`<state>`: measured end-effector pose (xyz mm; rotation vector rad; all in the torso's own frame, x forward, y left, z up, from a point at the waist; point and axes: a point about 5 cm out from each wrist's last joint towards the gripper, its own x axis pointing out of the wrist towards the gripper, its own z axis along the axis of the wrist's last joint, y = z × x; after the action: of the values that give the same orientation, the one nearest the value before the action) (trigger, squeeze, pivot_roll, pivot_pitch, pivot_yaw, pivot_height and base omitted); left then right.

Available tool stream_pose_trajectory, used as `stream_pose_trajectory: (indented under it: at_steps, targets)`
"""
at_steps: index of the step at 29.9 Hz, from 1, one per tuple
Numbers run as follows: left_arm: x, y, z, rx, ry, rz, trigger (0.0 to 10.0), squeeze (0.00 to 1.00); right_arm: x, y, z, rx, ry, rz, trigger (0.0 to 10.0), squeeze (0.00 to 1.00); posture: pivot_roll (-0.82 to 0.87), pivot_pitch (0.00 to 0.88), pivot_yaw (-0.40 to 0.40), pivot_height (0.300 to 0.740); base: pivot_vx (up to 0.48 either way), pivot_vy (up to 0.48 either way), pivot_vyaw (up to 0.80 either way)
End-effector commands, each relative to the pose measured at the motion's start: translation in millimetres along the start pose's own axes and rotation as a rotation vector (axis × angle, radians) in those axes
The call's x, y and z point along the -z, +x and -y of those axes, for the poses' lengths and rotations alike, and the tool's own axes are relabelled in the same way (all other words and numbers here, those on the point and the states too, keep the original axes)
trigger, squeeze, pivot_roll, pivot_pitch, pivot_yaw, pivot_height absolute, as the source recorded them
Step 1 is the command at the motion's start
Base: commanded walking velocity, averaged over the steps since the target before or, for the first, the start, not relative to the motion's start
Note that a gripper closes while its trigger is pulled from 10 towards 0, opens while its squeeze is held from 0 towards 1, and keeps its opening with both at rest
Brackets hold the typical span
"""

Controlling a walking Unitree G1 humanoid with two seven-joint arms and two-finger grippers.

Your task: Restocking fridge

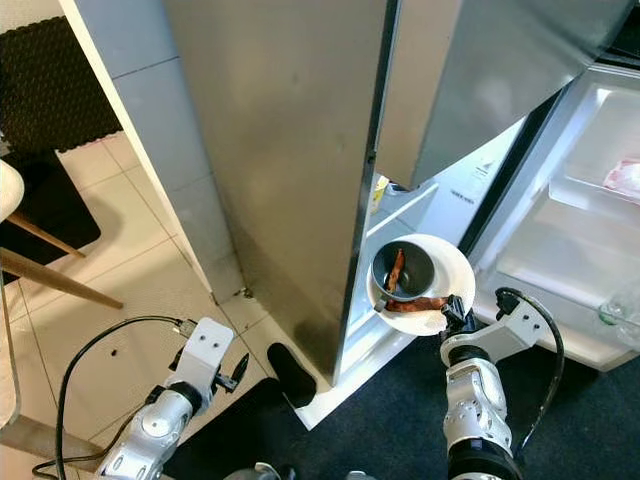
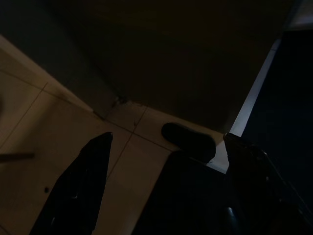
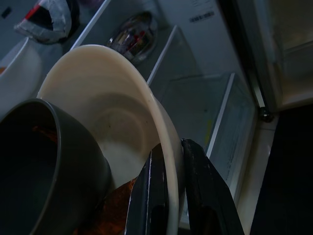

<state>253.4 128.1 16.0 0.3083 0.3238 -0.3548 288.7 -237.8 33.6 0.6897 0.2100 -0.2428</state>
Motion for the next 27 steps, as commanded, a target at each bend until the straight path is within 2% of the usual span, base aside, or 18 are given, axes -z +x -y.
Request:
stream_pose_trajectory:
  at_steps: [1, 17, 27]
  targets:
    - [6.3, -1.6, 4.8, 0.011, 0.003, -0.029, 10.0, 0.0, -2.2, -0.8, 1.1, -0.004, -0.006, 0.008, 10.0, 0.0, -0.05, 0.122, -0.005, 0.74, 0.0, -0.45, 0.0]
    - [7.2, -0.5, 4.2, 0.0, 0.003, -0.035, 10.0, 0.0, 0.2, -1.4, 0.1, -0.014, -0.026, -0.003, 10.0, 0.0, -0.05, 0.124, -0.005, 0.74, 0.0, -0.443, 0.0]
    - [8.0, -0.1, 2.7, -0.008, 0.0, -0.04, 10.0, 0.0, 1.4, -1.5, -0.5, -0.016, -0.054, -0.014, 10.0, 0.0, -0.05, 0.126, -0.007, 0.74, 0.0, -0.351, 0.0]
